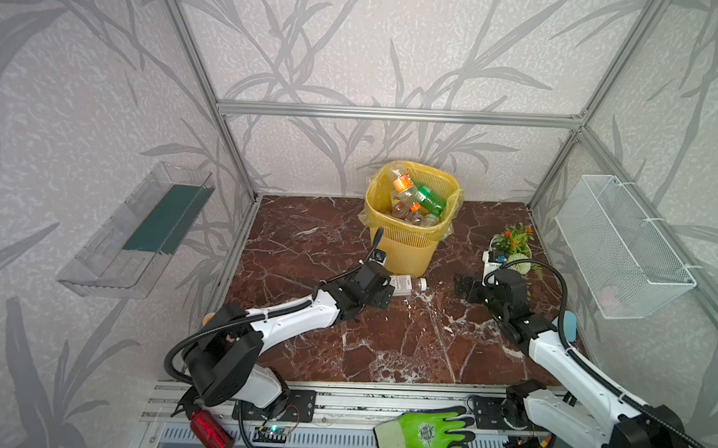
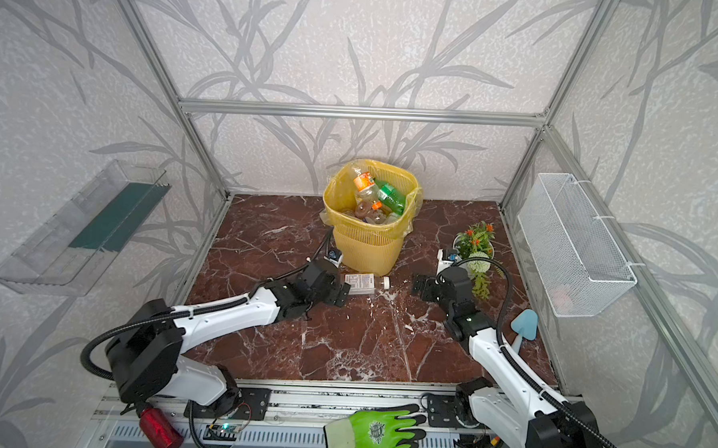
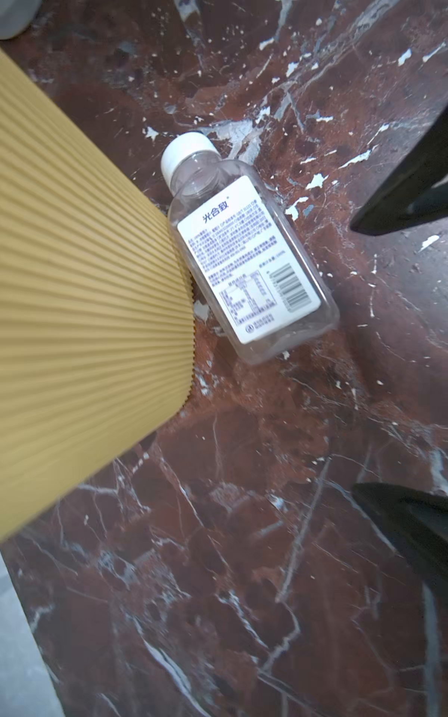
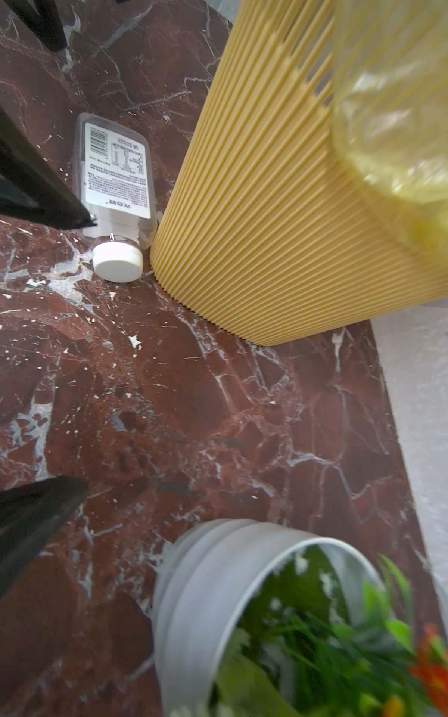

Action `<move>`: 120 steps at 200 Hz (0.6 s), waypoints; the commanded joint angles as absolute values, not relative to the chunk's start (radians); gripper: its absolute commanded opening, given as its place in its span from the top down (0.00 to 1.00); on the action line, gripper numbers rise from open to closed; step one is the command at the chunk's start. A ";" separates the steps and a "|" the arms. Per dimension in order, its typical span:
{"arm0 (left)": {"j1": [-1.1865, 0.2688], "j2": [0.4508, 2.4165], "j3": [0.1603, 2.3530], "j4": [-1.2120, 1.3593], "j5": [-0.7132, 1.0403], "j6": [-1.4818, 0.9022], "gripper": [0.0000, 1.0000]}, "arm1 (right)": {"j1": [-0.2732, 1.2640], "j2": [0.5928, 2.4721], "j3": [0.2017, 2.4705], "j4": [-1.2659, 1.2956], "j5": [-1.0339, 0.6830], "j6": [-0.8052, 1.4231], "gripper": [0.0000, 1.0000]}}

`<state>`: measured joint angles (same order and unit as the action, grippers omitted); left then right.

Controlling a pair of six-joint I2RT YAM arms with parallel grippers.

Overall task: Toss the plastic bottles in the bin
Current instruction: 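Withdraw the right gripper from the bin toward the table, then reach the left gripper toward the white-capped bottle beside the bin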

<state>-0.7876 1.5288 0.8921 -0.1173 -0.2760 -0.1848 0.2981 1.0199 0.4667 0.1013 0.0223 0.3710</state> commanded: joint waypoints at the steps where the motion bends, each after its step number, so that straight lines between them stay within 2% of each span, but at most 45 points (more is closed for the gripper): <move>1: -0.787 1.629 0.957 -0.091 -0.246 0.013 0.01 | 0.283 1.069 0.435 0.246 -0.034 0.456 0.01; 36: -0.787 1.755 1.047 -0.083 -0.181 0.154 0.01 | 0.261 1.106 0.410 0.277 -0.062 0.465 0.01; 94: -0.785 1.839 1.118 -0.101 0.007 0.215 0.01 | 0.207 1.099 0.374 0.285 -0.098 0.467 0.01; 120: -0.784 1.855 1.138 -0.142 0.086 0.224 0.06 | 0.193 1.105 0.368 0.290 -0.109 0.468 0.01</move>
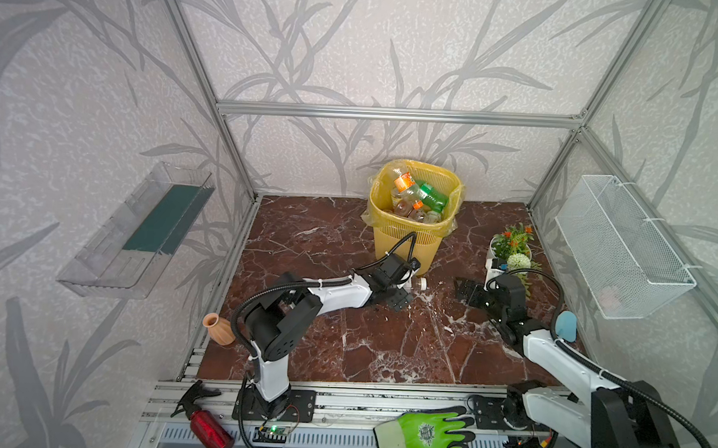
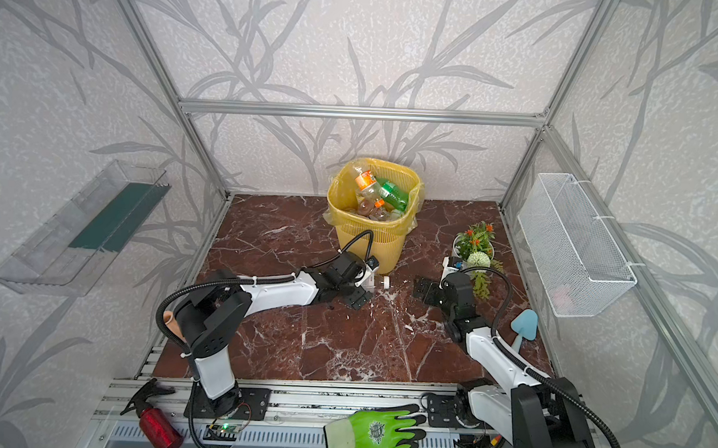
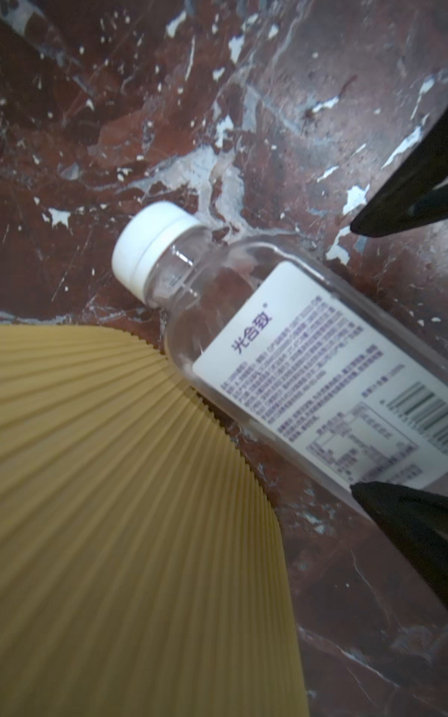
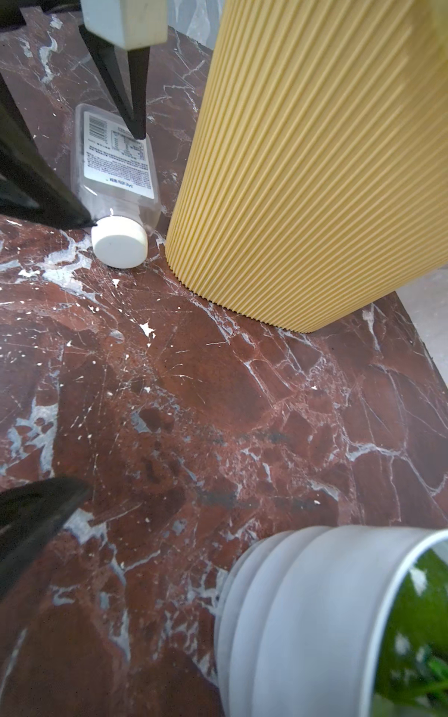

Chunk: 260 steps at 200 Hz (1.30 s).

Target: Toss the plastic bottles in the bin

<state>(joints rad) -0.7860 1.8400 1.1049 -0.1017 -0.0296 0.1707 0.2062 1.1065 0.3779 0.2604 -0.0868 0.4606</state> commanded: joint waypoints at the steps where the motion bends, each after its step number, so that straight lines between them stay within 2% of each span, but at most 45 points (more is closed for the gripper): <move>1: -0.784 1.854 1.138 -0.142 0.088 0.224 0.06 | 0.193 1.105 0.368 0.290 -0.110 0.468 0.01; 35: -0.784 1.854 1.130 -0.161 0.129 0.217 0.09 | 0.186 1.125 0.374 0.305 -0.124 0.472 0.01; 57: -0.785 1.862 1.136 -0.194 0.140 0.216 0.17 | 0.184 1.139 0.383 0.313 -0.132 0.474 0.01; 68: -0.787 1.854 1.117 -0.170 0.092 0.201 0.18 | 0.184 1.143 0.385 0.316 -0.138 0.477 0.01; 88: -0.787 1.832 1.074 -0.094 -0.006 0.182 0.12 | 0.184 1.166 0.392 0.329 -0.171 0.478 0.01; 106: -0.788 1.816 1.074 -0.085 -0.014 0.169 0.11 | 0.184 1.227 0.403 0.371 -0.249 0.497 0.00; 149: -0.809 1.757 1.030 -0.029 -0.004 0.146 0.11 | 0.197 1.439 0.427 0.608 -0.423 0.621 0.12; 222: -0.821 1.547 0.845 0.055 -0.036 0.019 0.11 | 0.328 1.744 0.546 0.856 -0.469 0.682 0.12; 260: -0.821 1.442 0.758 0.069 -0.102 -0.047 0.10 | 0.365 1.816 0.571 0.911 -0.485 0.718 0.12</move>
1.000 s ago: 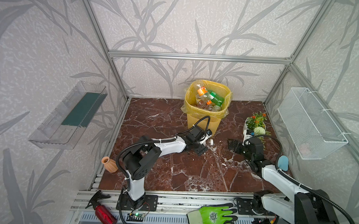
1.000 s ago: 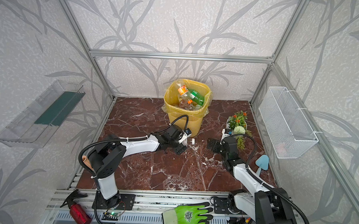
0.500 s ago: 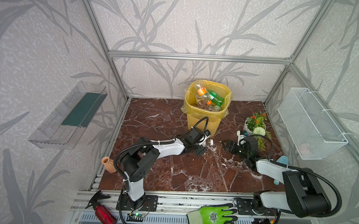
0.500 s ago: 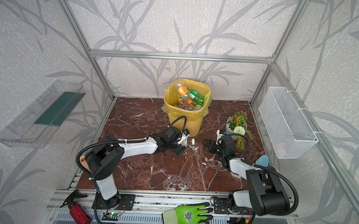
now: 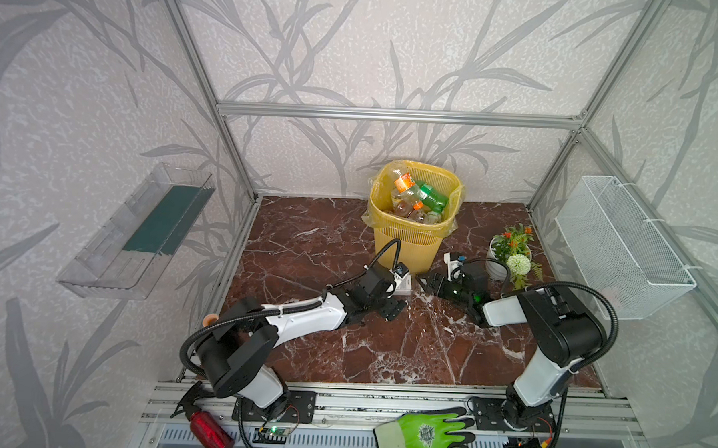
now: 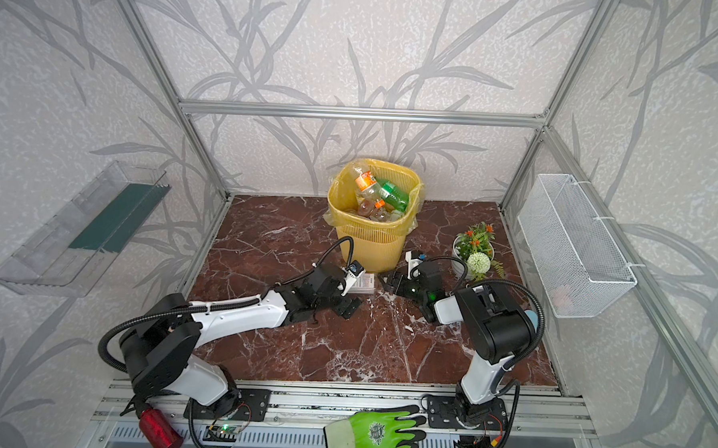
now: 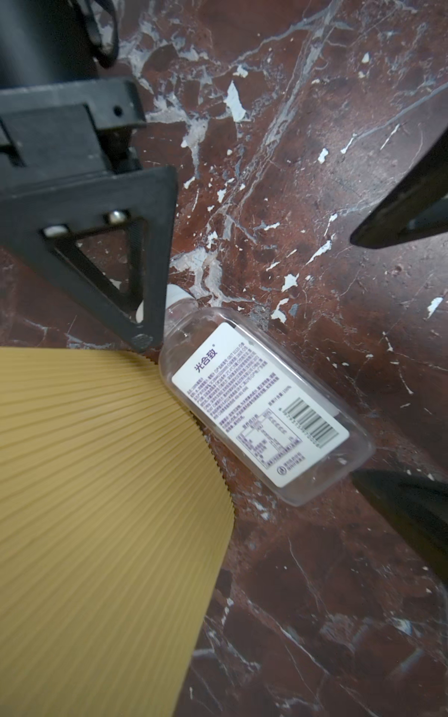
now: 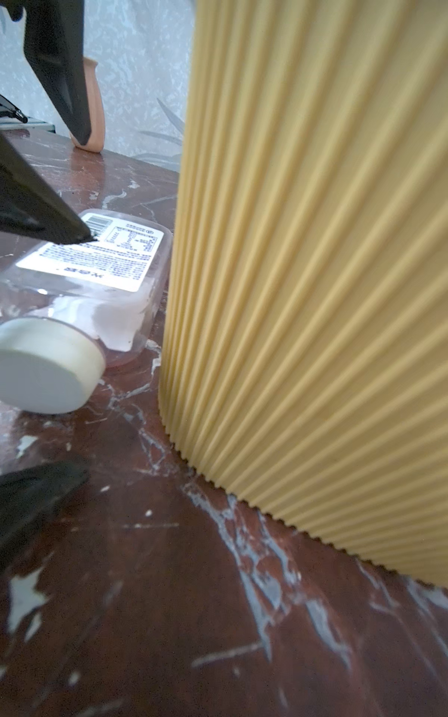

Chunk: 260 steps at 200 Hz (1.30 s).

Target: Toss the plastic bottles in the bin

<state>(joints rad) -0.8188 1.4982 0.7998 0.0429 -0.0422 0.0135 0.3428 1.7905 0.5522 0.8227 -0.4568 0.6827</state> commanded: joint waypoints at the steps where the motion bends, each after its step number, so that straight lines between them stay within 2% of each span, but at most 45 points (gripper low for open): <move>1: -0.821 1.440 0.756 0.070 -0.103 -0.048 0.10 | 0.367 1.816 0.571 0.913 -0.485 0.719 0.12; 61: -0.803 1.303 0.653 0.085 -0.238 -0.159 0.06 | 0.471 1.713 0.503 0.900 -0.471 0.749 0.15; 107: -0.705 1.137 0.566 0.072 -0.263 -0.281 0.02 | 0.609 1.577 0.486 0.752 -0.445 0.748 0.16; 136: -0.615 1.036 0.536 -0.006 -0.277 -0.347 0.01 | 0.672 1.511 0.525 0.491 -0.415 0.648 0.16; 148: -0.592 1.003 0.528 -0.038 -0.286 -0.360 0.01 | 0.672 1.463 0.561 0.323 -0.314 0.532 0.15; 167: -0.576 0.970 0.515 -0.070 -0.297 -0.373 0.01 | 0.672 1.418 0.632 0.177 -0.181 0.408 0.09; 188: -0.575 0.956 0.502 -0.079 -0.285 -0.390 0.01 | 0.671 1.432 0.707 0.105 -0.105 0.327 0.05; 207: -0.575 0.955 0.490 -0.070 -0.274 -0.405 0.01 | 0.670 1.489 0.741 0.120 -0.102 0.295 0.03; 260: -0.573 0.917 0.480 -0.093 -0.275 -0.400 0.01 | 0.660 1.686 0.860 0.117 -0.251 0.294 0.02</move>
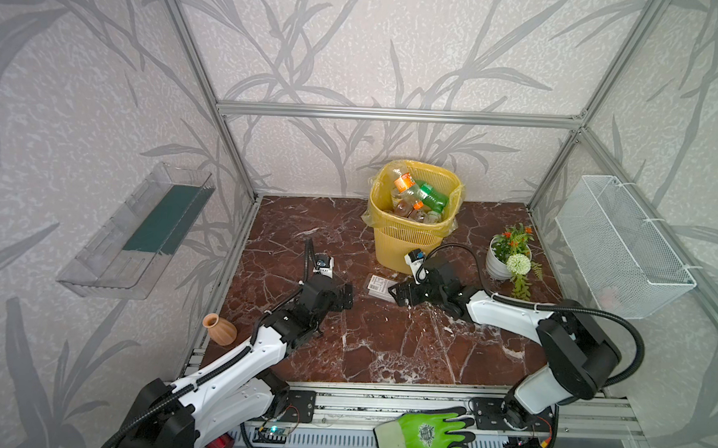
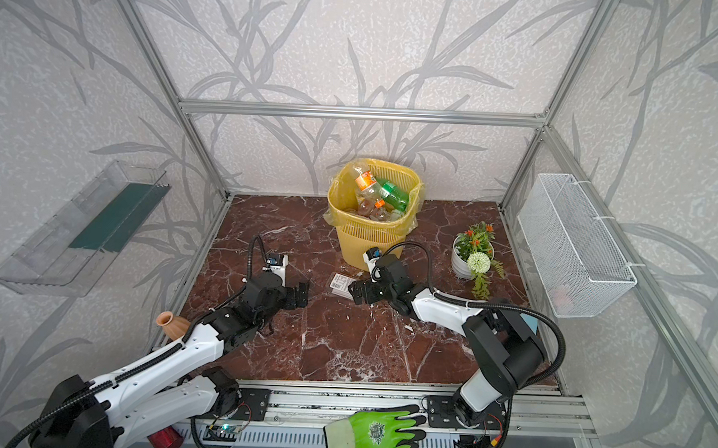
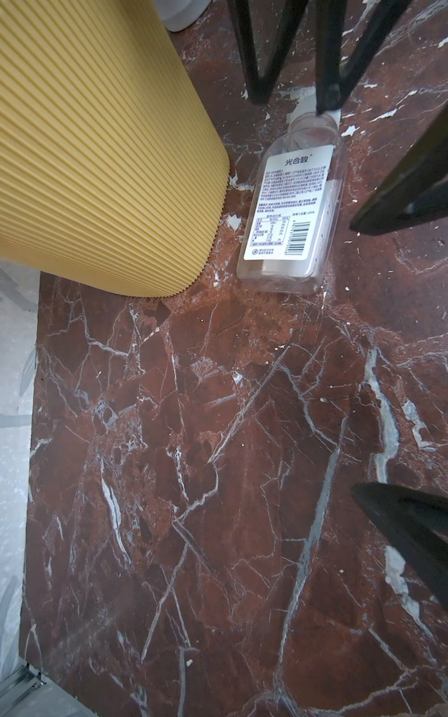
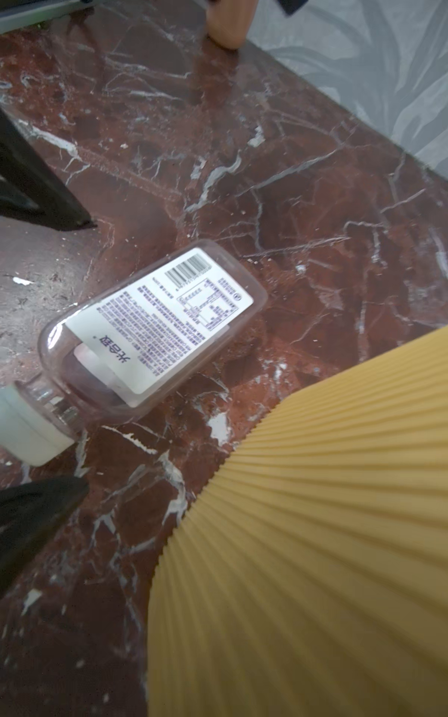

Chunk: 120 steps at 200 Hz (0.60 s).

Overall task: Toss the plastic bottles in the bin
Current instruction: 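Lower the right gripper onto the white-capped bottle and close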

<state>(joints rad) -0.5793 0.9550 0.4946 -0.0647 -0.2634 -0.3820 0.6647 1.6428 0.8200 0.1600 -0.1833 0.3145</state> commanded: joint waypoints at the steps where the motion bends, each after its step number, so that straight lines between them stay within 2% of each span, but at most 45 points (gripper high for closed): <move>1: -0.574 0.915 0.479 -0.094 -0.276 -0.400 0.01 | 0.660 1.687 0.860 0.118 -0.253 0.295 0.02; 85: -0.571 0.854 0.439 -0.097 -0.300 -0.402 0.01 | 0.800 1.602 0.864 -0.013 -0.316 0.364 0.12; 103: -0.572 0.853 0.440 -0.102 -0.298 -0.396 0.01 | 0.809 1.590 0.874 -0.076 -0.292 0.355 0.12; 120: -0.569 0.856 0.438 -0.098 -0.301 -0.399 0.01 | 0.811 1.574 0.897 -0.150 -0.186 0.330 0.11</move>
<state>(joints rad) -0.5747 0.8677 0.4427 -0.0921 -0.2722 -0.3862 0.8120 1.6157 0.8524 -0.0158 -0.2832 0.3470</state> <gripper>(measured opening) 0.992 0.878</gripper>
